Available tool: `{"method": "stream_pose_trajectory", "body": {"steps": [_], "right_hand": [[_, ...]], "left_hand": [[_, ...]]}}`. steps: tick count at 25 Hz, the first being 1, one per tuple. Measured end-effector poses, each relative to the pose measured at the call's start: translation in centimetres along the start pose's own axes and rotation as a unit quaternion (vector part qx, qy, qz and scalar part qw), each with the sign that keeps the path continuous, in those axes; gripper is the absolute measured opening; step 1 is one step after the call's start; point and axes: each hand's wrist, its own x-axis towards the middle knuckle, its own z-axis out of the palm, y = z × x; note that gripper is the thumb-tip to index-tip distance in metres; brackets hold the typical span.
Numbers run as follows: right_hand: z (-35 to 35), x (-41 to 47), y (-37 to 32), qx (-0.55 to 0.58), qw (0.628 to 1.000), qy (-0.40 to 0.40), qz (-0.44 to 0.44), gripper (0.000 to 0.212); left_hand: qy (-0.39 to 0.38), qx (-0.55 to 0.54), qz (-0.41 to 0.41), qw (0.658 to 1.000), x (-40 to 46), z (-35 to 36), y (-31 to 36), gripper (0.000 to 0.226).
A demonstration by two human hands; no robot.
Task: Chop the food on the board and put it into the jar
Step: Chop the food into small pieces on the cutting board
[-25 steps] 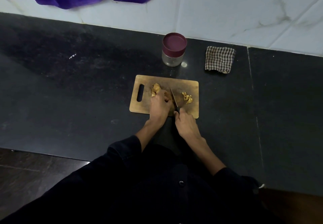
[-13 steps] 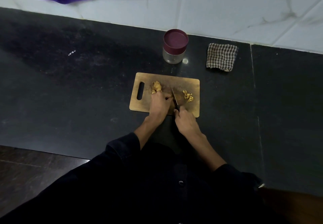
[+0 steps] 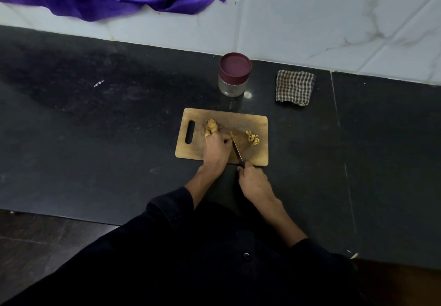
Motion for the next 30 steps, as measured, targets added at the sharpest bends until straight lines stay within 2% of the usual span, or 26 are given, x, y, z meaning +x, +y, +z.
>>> {"method": "stream_pose_trajectory", "body": {"steps": [5,9,13,19,22,26,30], "right_hand": [[-1.4,-0.3,1.6,0.048,0.997,0.052,0.024,0.035],[-1.1,-0.3,0.5,0.064,0.997,0.045,-0.003,0.031],[0.0,0.2,-1.0,0.034,0.998,0.031,-0.034,0.029],[0.6,0.3,-1.7,-0.012,0.999,0.026,-0.043,0.031],[0.0,0.5,-1.2,0.001,0.999,0.040,-0.017,0.031],[-0.9,0.3,-0.5,0.022,0.998,0.061,-0.004,0.031],[-0.4,0.1,-1.0,0.020,0.999,0.035,-0.033,0.030]], "left_hand": [[-0.005,-0.007,0.002,1.000,-0.2,-0.3,0.1,0.011],[-0.016,-0.025,0.000,1.000,-0.3,-0.9,0.2,0.018],[0.037,-0.020,0.008,0.999,-0.8,-1.4,-0.7,0.022],[0.048,-0.052,-0.009,0.997,-0.9,-1.4,-1.1,0.020],[0.018,-0.084,-0.036,0.996,-0.8,-1.4,-0.5,0.027],[-0.047,-0.208,-0.081,0.974,-1.0,-1.4,0.6,0.036],[0.015,-0.189,-0.085,0.978,-1.2,-1.5,-0.4,0.038]]}}
